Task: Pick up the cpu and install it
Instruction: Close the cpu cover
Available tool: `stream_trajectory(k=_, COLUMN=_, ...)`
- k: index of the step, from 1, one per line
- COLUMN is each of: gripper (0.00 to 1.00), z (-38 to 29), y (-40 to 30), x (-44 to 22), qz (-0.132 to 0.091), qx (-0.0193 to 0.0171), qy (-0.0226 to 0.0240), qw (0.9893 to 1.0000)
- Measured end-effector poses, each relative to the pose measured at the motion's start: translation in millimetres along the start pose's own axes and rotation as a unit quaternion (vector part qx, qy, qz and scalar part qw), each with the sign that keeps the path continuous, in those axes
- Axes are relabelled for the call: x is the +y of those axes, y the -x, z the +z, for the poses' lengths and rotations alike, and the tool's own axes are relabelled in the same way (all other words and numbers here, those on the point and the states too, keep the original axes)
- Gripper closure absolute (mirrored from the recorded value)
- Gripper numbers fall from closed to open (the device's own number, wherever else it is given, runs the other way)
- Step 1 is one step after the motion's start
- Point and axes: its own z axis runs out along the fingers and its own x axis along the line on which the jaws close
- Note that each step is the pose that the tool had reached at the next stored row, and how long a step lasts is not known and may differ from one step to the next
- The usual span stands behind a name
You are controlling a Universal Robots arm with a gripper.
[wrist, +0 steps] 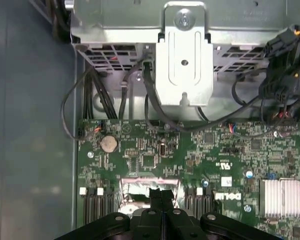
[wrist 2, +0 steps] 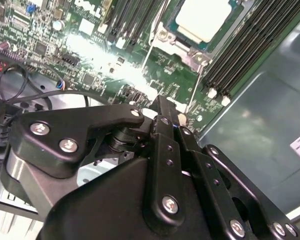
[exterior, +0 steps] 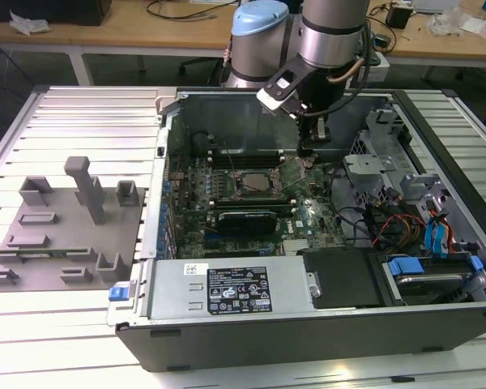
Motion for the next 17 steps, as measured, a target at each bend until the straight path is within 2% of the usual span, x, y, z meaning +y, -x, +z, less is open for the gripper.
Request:
stream_trajectory(k=3, gripper=0.89, z=1.1, y=0.7, x=8.0, qz=0.0, qx=0.0001, qy=-0.0002, qw=1.0)
stream_trajectory(k=4, gripper=0.89, z=3.6, y=0.8, x=10.5, qz=0.0, qx=0.0, qy=-0.0004, qw=1.0)
stream_trajectory(k=7, gripper=0.89, z=8.5, y=1.0, x=12.7, qz=0.0, qx=0.0, qy=-0.0004, qw=1.0)
stream_trajectory(k=13, gripper=0.89, z=9.1, y=1.1, x=14.2, qz=0.0, qx=0.0, qy=-0.0008, qw=1.0)
stream_trajectory(k=17, gripper=0.89, z=10.0, y=1.1, x=18.9, qz=0.0, qx=0.0001, qy=-0.0028, qw=1.0)
